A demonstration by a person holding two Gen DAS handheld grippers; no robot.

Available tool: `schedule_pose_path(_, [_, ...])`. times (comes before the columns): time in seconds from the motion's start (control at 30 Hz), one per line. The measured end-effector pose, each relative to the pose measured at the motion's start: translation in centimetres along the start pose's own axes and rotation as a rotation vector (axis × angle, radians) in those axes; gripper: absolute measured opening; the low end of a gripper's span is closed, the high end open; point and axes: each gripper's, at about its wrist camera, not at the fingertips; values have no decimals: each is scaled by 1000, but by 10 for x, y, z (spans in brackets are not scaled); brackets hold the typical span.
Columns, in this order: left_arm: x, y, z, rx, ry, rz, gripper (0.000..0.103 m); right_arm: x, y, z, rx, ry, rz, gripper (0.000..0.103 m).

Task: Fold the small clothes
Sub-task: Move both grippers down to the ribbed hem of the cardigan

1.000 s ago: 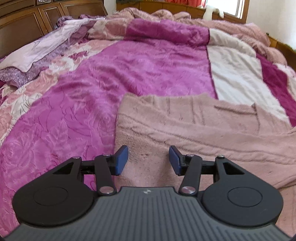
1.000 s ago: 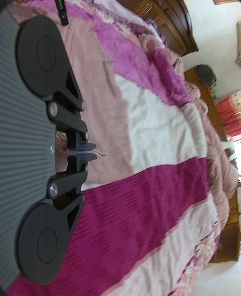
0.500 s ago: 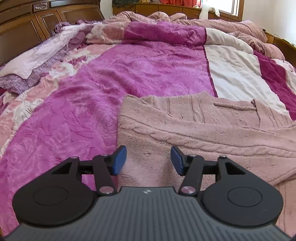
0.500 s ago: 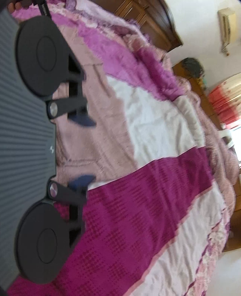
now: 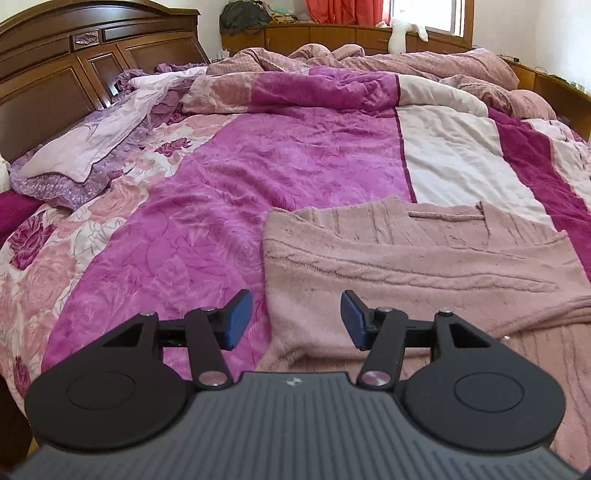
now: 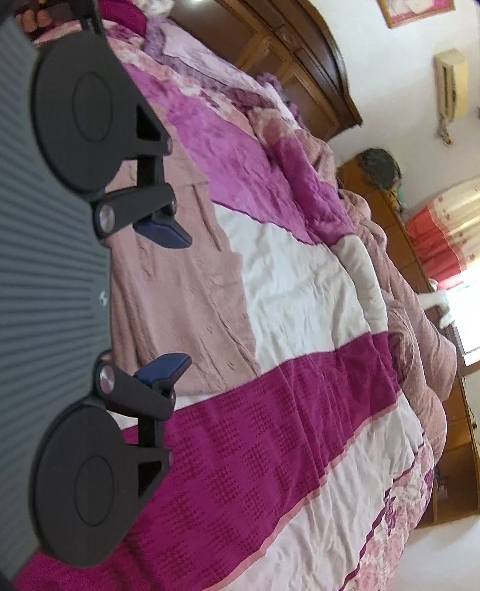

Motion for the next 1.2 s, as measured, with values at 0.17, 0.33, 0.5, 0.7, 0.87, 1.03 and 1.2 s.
schedule_pose_path(0.17, [24, 10, 2, -9, -3, 8, 61, 18, 10, -15, 63, -24, -42, 66])
schedule_pose_path(0.33, [46, 21, 3, -31, 10, 19, 61, 34, 28, -32, 138, -57, -73, 66])
schedule_pose_path(0.5, [68, 36, 1, -53, 4, 28, 61, 51, 38, -39, 169, -92, -89, 66])
schedule_pose_path(0.7, [90, 55, -1, -82, 23, 22, 61, 79, 50, -41, 224, -83, -90, 66])
schedule_pose_path(0.87, [107, 77, 1, -128, 57, 9, 61, 97, 69, -46, 324, -66, -131, 66])
schedule_pose_path(1.03, [116, 100, -3, -164, 82, -27, 61, 107, 93, -57, 465, -56, -193, 65])
schedule_pose_path(1.2, [123, 123, -10, -214, 106, -80, 63, 115, 113, -65, 596, -73, -252, 64])
Point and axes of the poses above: each gripper's, at about its wrist camera, not at the fingertips, and x roughly against the way its jaws point, z to its right, y to its underside, and after that the axes turned 6 degrees about x, right-handed
